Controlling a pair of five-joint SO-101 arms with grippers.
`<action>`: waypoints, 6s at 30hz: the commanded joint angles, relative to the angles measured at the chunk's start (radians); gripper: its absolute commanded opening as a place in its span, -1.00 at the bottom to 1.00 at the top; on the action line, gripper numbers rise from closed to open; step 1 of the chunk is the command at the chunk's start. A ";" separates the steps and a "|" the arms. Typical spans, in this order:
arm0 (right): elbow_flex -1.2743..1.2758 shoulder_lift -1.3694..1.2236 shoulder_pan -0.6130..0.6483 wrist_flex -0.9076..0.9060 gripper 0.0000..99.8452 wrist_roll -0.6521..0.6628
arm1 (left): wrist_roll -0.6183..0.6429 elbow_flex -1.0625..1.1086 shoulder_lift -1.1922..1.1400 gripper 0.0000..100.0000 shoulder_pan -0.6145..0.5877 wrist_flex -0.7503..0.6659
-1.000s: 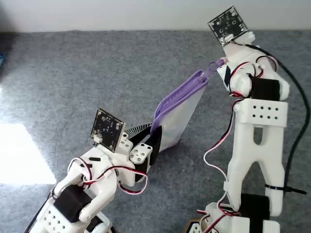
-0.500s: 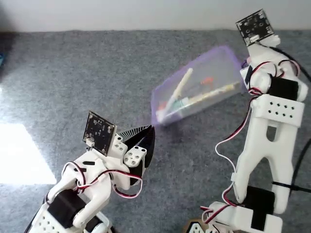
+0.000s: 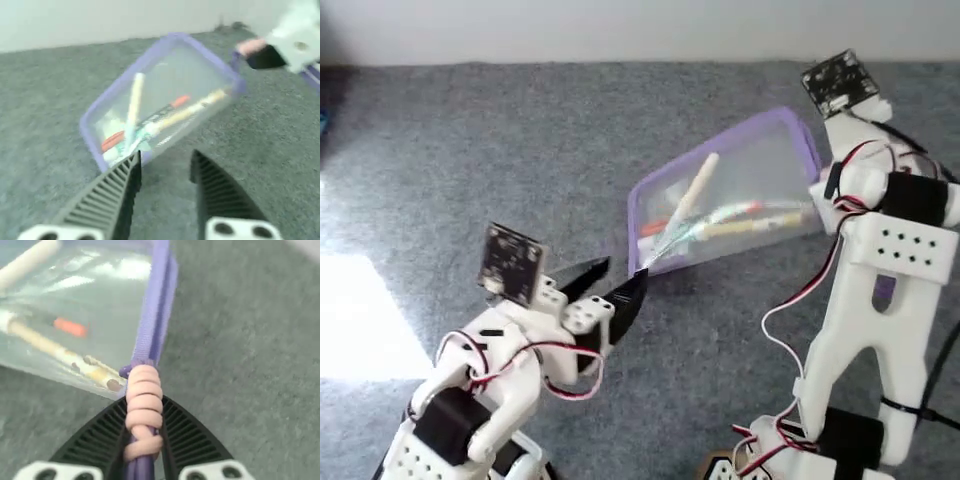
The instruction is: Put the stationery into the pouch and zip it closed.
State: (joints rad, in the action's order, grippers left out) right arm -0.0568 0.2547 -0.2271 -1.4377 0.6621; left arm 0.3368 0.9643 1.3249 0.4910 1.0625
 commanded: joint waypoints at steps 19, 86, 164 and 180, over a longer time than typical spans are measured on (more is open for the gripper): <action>-0.012 0.211 -0.007 -0.358 -0.48 -0.242 | -0.069 0.001 0.012 -0.53 -0.583 0.107; 1.740 1.560 -0.074 0.131 -0.98 -0.428 | -0.347 0.719 0.491 -0.97 -0.612 0.186; 1.740 1.560 -0.077 0.131 -0.98 -0.428 | -0.348 0.719 0.491 -0.97 -0.606 0.187; 1.740 1.560 -0.077 0.131 -0.98 -0.428 | -0.348 0.719 0.491 -0.97 -0.606 0.187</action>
State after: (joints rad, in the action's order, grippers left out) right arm 1.6663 1.7983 -0.2931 -1.2950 0.2432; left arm -0.0023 1.6916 1.8052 -0.1166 1.2467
